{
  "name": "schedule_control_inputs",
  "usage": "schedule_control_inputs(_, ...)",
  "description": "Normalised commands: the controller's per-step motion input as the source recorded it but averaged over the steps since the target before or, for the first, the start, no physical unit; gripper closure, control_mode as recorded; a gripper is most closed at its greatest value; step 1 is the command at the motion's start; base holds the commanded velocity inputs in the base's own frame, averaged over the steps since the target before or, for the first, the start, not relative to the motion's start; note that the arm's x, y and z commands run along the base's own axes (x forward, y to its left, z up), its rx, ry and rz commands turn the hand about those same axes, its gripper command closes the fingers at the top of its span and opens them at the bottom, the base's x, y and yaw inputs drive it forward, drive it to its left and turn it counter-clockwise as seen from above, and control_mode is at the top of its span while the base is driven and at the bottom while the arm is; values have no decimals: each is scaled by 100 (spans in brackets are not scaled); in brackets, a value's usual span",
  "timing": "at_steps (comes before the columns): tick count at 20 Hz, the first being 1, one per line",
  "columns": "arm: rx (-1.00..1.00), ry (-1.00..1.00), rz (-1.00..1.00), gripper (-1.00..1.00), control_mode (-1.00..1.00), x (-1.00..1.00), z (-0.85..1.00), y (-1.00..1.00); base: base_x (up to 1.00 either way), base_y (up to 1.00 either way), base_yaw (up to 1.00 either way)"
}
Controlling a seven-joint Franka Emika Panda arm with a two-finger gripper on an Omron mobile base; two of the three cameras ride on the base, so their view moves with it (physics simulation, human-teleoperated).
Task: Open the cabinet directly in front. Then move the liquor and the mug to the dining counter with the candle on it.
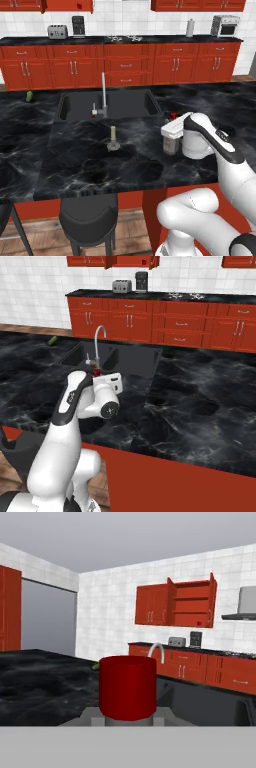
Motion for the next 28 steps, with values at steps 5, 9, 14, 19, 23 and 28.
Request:
schedule_control_inputs(5,1,-1,0,100,-100,23,-14,0,0,0,0)
schedule_control_inputs(9,0,0,0,100,-100,24,-16,0,0,0,0)
schedule_control_inputs(14,0,0,0,100,-100,7,-18,0,0,0,0)
schedule_control_inputs(19,0,0,0,100,-100,10,-24,0,0,0,0)
schedule_control_inputs(23,0,0,0,100,-100,20,-18,0,0,0,0)
schedule_control_inputs(28,0,0,0,100,-100,26,-17,0,0,0,0)
